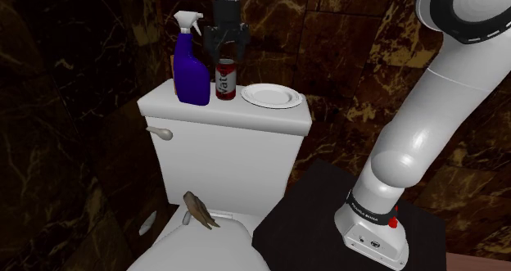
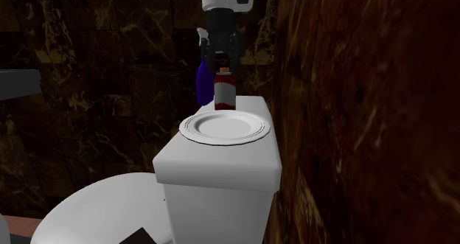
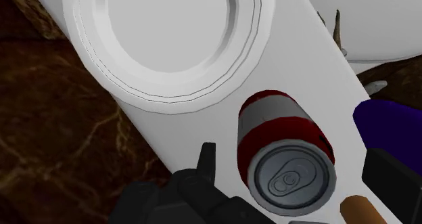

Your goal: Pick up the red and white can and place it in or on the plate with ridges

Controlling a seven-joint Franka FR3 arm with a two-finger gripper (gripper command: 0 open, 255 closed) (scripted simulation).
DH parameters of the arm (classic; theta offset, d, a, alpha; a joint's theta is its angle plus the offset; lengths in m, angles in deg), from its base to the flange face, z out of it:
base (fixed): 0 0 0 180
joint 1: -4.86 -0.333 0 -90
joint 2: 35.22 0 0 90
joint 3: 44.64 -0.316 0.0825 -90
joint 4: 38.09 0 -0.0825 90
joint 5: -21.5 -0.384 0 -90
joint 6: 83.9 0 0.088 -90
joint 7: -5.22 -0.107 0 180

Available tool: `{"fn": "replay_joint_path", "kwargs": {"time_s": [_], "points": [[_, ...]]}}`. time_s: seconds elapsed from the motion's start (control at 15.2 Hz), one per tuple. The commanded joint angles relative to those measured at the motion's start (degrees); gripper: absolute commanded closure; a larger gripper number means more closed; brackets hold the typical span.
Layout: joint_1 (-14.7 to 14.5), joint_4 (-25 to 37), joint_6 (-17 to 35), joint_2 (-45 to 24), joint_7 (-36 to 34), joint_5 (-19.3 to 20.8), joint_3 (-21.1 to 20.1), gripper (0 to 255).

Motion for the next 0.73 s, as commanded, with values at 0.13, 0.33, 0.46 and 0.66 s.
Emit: {"fn": "replay_joint_path", "kwargs": {"time_s": [0.13,0.33,0.46,0.66], "points": [[-0.1,-3.2,2.9,0.1,-0.4,0.0,-0.1,0],[-0.1,-5.5,4.9,0.5,-0.4,-0.1,-0.1,0],[-0.1,-5.5,4.9,0.5,-0.4,-0.1,-0.1,0],[-0.1,-5.5,4.9,0.5,-0.4,-0.1,-0.1,0]]}}
